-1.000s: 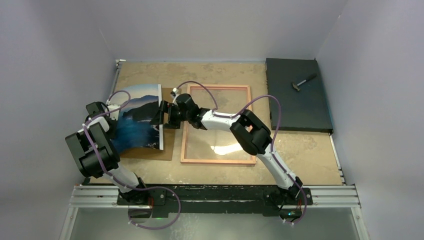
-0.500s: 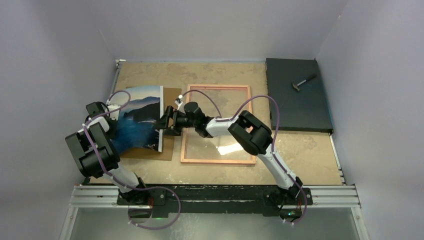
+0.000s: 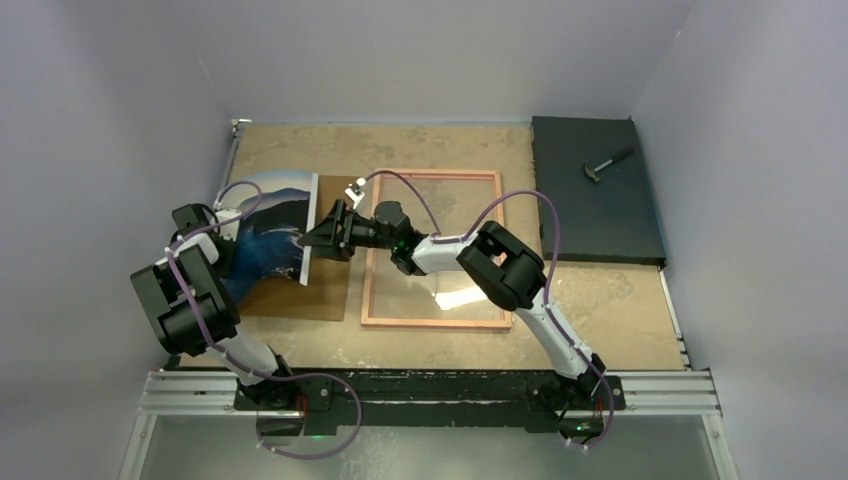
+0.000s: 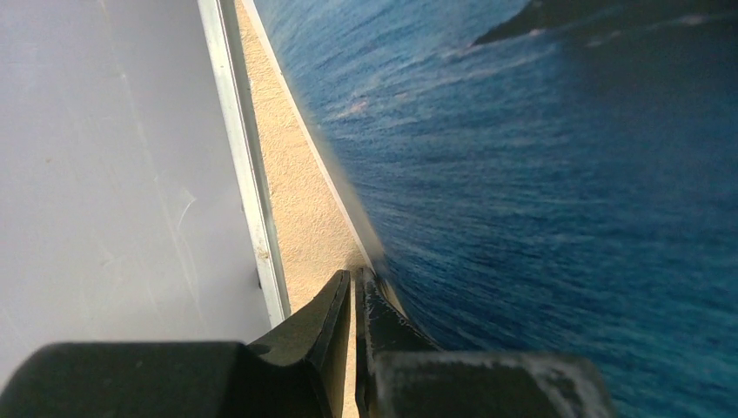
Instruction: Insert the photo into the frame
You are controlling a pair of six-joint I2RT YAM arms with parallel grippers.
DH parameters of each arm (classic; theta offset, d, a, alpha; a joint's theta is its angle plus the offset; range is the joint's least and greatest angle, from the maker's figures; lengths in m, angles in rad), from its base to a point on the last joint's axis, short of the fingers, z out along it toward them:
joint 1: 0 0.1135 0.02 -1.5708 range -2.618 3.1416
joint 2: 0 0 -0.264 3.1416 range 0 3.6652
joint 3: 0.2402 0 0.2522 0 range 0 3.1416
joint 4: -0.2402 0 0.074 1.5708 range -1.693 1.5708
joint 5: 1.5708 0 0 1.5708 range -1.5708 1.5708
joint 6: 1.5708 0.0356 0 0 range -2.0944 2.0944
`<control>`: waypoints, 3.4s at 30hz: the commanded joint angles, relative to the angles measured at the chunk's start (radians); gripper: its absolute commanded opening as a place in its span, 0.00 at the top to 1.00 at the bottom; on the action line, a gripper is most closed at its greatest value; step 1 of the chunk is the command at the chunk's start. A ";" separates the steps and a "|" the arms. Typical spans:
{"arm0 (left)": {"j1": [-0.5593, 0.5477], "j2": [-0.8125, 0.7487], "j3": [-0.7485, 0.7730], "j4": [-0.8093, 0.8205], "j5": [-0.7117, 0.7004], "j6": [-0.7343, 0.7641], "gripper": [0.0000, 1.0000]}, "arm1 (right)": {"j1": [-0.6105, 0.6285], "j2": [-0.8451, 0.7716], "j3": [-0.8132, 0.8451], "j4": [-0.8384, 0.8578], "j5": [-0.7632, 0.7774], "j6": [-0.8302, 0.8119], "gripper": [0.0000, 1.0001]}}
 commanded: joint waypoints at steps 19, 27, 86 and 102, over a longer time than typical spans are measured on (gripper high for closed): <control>-0.016 0.022 -0.048 -0.108 0.125 0.000 0.96 | 0.009 -0.049 -0.014 0.274 0.054 0.118 0.10; -0.016 0.024 -0.041 -0.117 0.131 -0.001 0.96 | 0.009 -0.048 -0.115 0.470 0.145 0.199 0.10; -0.015 -0.005 -0.019 -0.180 0.189 0.014 0.96 | 0.111 0.197 0.382 -0.027 0.301 0.075 0.01; -0.006 -0.007 -0.045 -0.153 0.168 0.058 0.96 | 0.008 -0.115 -0.075 0.122 0.198 0.047 0.10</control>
